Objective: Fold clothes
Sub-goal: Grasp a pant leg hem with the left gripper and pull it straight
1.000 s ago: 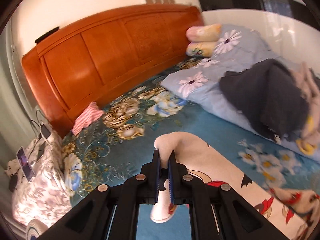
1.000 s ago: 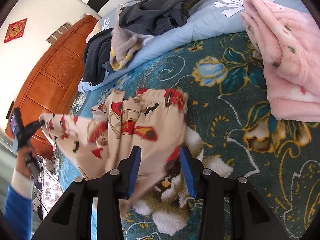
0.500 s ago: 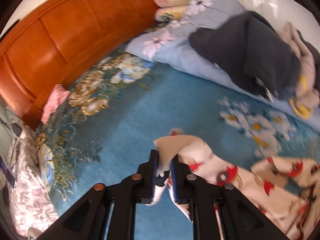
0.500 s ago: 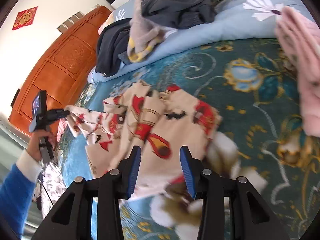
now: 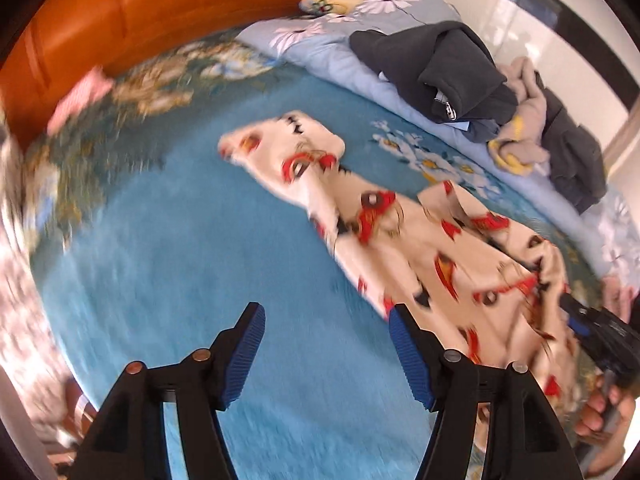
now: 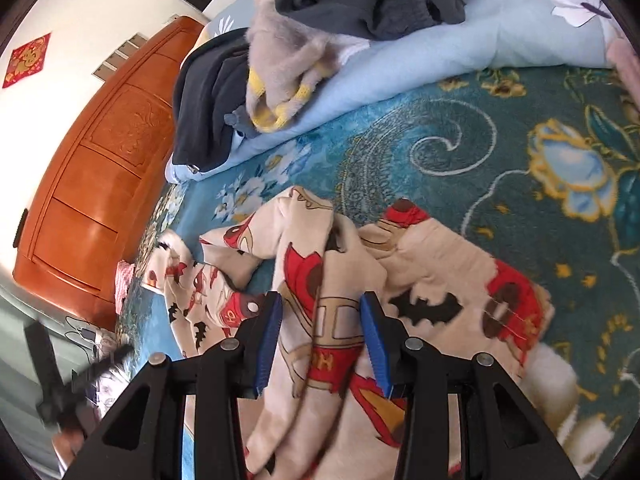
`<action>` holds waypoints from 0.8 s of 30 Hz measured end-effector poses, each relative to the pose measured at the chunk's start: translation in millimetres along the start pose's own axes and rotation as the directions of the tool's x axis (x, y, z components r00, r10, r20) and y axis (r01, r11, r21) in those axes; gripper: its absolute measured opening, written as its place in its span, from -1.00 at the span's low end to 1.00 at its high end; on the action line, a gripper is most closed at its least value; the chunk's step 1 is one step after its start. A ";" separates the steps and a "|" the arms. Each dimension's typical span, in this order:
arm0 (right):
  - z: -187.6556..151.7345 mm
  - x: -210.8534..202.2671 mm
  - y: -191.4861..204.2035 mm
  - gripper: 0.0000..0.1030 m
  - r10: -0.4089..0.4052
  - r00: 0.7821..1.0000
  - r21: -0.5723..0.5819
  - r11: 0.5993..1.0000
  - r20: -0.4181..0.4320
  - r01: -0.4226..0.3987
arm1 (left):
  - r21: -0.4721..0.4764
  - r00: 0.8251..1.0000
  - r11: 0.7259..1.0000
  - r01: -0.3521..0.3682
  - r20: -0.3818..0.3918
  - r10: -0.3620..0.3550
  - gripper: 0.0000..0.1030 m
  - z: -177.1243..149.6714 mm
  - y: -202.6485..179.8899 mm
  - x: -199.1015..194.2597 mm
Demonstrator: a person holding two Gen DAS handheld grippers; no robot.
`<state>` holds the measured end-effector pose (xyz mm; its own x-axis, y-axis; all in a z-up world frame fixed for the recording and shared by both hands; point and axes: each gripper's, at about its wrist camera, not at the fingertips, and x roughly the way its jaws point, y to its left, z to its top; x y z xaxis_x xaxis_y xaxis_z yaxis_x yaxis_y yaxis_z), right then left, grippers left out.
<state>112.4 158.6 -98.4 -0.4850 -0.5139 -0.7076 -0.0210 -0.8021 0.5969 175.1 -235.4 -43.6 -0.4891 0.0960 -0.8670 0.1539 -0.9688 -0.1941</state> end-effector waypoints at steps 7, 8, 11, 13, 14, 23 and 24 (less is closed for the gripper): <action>-11.7 -20.6 38.9 -0.85 0.136 0.991 -0.105 0.986 0.021 -0.133 | -0.126 0.995 0.987 0.103 0.002 -0.104 0.32 -25.5 18.6 -21.0; -17.5 -27.1 48.0 -0.86 0.180 0.983 -0.137 0.975 0.019 -0.176 | -0.124 0.993 0.985 0.116 0.009 -0.116 0.32 -27.5 16.7 -25.2; -44.5 -51.8 78.1 -0.86 0.321 0.947 -0.264 0.913 -0.010 -0.312 | -0.116 0.987 0.980 0.161 0.014 -0.161 0.32 -30.9 12.4 -33.7; -66.5 -68.3 97.1 -0.86 0.405 0.913 -0.356 0.847 -0.054 -0.396 | -0.108 0.984 0.978 0.180 0.015 -0.179 0.32 -33.0 6.2 -37.4; -78.3 -70.7 103.6 -0.86 0.420 0.903 -0.394 0.818 -0.089 -0.419 | -0.103 0.982 0.977 0.187 0.013 -0.186 0.32 -33.9 2.7 -38.3; -155.8 -43.1 111.5 -0.85 0.278 0.911 -0.502 0.766 -0.303 -0.401 | 0.006 0.978 0.981 0.195 -0.082 -0.193 0.32 -42.6 -56.2 -18.2; -157.7 -40.2 110.3 -0.84 0.269 0.912 -0.500 0.770 -0.309 -0.396 | 0.028 0.977 0.980 0.196 -0.089 -0.193 0.32 -42.0 -64.3 -16.1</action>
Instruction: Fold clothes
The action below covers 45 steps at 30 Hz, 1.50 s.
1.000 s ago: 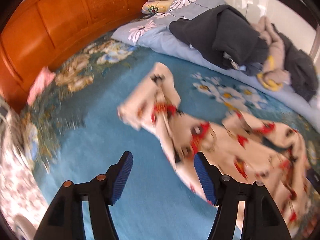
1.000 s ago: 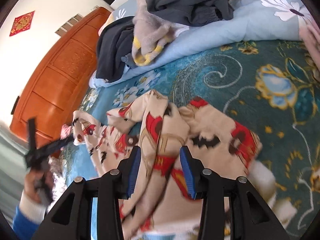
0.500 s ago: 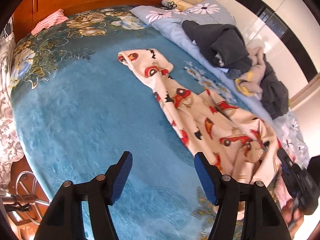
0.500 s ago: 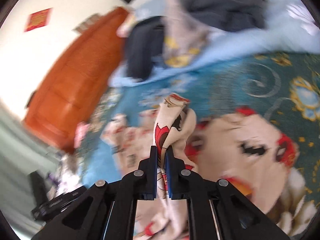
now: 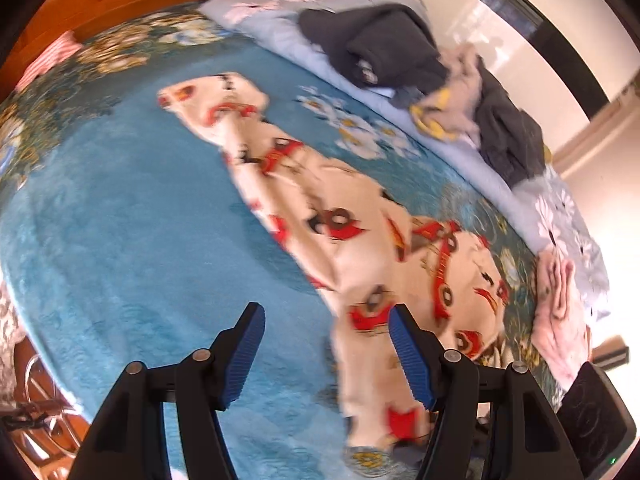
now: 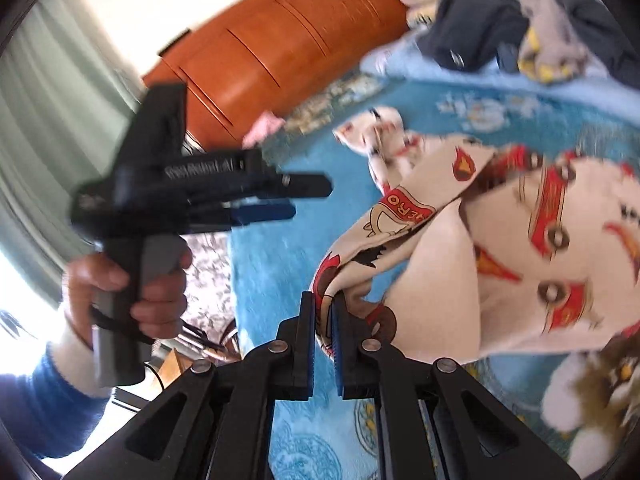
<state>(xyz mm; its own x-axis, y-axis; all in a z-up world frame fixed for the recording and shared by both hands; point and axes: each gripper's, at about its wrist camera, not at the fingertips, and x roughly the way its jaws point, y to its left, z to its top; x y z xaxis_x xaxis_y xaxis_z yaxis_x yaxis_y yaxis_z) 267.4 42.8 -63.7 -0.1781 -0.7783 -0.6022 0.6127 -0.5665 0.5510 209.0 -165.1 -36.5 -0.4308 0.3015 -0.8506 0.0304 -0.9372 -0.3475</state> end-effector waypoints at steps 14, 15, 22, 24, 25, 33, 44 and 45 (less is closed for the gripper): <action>-25.2 -82.4 -56.4 -0.13 -0.131 0.982 0.160 0.981 0.138 0.108 | 0.332 0.963 0.913 -0.239 -0.041 0.267 0.32 20.2 -91.7 75.9; -28.2 -88.4 -65.7 -0.13 -0.143 0.979 0.200 0.973 0.147 0.112 | 0.343 0.960 0.907 -0.246 -0.045 0.277 0.32 20.6 -94.2 81.7; -39.6 -109.0 -107.3 -0.13 -0.201 0.962 0.383 0.916 0.187 0.117 | 0.336 0.947 0.897 -0.287 -0.043 0.319 0.31 21.6 -88.7 98.8; -40.9 -111.0 -110.6 -0.13 -0.204 0.962 0.395 0.911 0.181 0.119 | 0.317 0.952 0.905 -0.282 -0.025 0.306 0.19 21.9 -83.4 93.3; -41.4 -111.4 -112.5 -0.13 -0.205 0.962 0.401 0.908 0.178 0.120 | 0.307 0.957 0.912 -0.272 -0.017 0.291 -0.01 22.3 -80.2 89.1; -43.3 -103.4 -124.5 -0.13 -0.188 0.970 0.464 0.881 0.152 0.098 | 0.188 0.968 0.950 -0.248 0.084 0.236 -0.87 36.2 -41.2 53.2; -45.5 -101.5 -127.1 -0.13 -0.241 0.963 0.489 0.859 0.120 0.154 | -0.264 0.903 0.928 -0.261 0.273 0.332 -0.87 60.3 123.0 -44.3; -44.5 -101.0 -126.7 -0.13 -0.246 0.962 0.488 0.858 0.119 0.159 | -0.298 0.904 0.918 -0.260 0.260 0.340 -0.87 56.6 138.0 -45.4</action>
<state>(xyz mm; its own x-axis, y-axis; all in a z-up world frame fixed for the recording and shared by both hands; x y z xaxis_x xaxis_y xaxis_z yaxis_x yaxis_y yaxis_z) 242.0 205.3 -98.5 -0.4139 -0.6414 -0.6460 0.1215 -0.7422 0.6591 181.8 -318.1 -23.5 -0.6134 -0.0920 -0.7844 0.4089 -0.8867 -0.2158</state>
